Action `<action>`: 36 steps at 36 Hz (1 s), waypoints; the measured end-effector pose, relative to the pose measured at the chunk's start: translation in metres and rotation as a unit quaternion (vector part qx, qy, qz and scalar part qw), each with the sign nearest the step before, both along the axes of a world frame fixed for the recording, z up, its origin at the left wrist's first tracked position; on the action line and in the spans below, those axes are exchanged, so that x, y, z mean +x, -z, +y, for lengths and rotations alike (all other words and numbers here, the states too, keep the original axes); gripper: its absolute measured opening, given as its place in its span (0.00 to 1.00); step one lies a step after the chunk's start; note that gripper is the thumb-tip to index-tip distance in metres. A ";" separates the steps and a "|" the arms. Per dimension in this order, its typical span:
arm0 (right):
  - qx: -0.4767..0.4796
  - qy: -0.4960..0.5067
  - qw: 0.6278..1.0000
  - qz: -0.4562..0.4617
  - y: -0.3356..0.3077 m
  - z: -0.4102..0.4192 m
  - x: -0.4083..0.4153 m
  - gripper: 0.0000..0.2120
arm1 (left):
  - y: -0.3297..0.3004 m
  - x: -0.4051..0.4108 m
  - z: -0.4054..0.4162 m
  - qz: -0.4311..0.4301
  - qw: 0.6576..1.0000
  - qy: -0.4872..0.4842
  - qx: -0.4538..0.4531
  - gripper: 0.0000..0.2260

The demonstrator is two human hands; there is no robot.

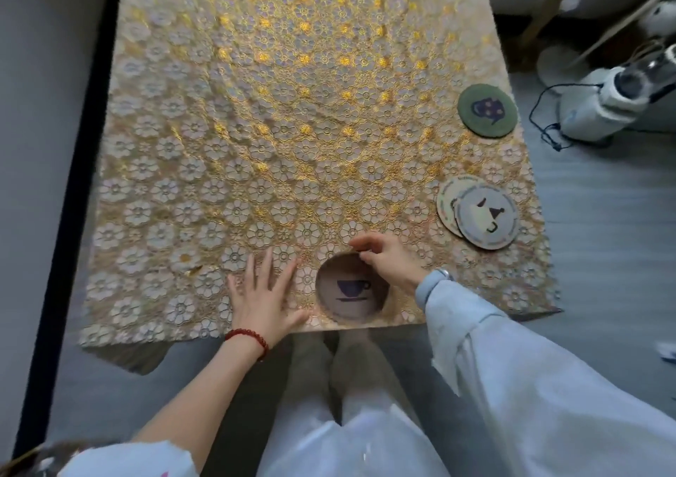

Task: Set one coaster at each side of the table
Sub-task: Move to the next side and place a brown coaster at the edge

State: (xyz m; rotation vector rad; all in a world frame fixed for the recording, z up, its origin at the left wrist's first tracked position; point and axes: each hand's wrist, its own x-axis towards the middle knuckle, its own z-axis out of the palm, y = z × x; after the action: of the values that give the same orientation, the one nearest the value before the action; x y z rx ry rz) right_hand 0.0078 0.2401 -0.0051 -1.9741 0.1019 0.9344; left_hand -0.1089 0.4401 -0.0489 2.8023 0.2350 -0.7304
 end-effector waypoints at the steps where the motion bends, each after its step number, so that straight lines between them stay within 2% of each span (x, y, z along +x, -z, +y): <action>1: -0.019 -0.004 1.000 -0.015 0.005 0.004 -0.003 0.15 | 0.001 -0.002 0.001 -0.009 1.000 0.004 0.004 0.41; 7: -0.065 0.027 0.986 -0.148 0.009 0.006 -0.022 0.17 | 0.007 -0.016 -0.007 -0.033 0.999 -0.021 -0.024 0.36; 10: -0.121 0.012 0.977 -0.178 0.011 -0.013 -0.036 0.17 | 0.012 -0.020 -0.018 -0.033 0.999 0.002 -0.026 0.36; 13: -0.177 -0.057 0.968 -0.166 0.016 -0.029 -0.051 0.21 | 0.013 -0.018 -0.023 -0.027 0.999 -0.009 -0.029 0.39; 18: -0.288 -0.200 0.909 -0.227 0.022 -0.044 -0.071 0.26 | 0.013 -0.011 -0.024 -0.025 0.999 0.004 -0.027 0.43; 21: -0.296 -0.251 0.894 -0.224 0.027 -0.055 -0.076 0.30 | 0.013 -0.007 -0.023 -0.021 0.999 0.014 -0.032 0.44; 26: -0.292 -0.270 0.887 -0.235 0.030 -0.061 -0.073 0.32 | 0.012 -0.005 -0.021 -0.021 0.999 0.009 -0.043 0.42; 36: -0.291 -0.245 0.895 -0.233 0.030 -0.055 -0.070 0.32 | 0.010 -0.003 -0.020 -0.021 0.999 0.017 -0.034 0.39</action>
State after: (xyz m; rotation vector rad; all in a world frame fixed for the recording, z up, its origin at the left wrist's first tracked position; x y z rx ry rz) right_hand -0.0619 0.1852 -0.0354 -2.8171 -0.4626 0.7520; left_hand -0.1122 0.4196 -0.0585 2.7602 0.1510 -0.6723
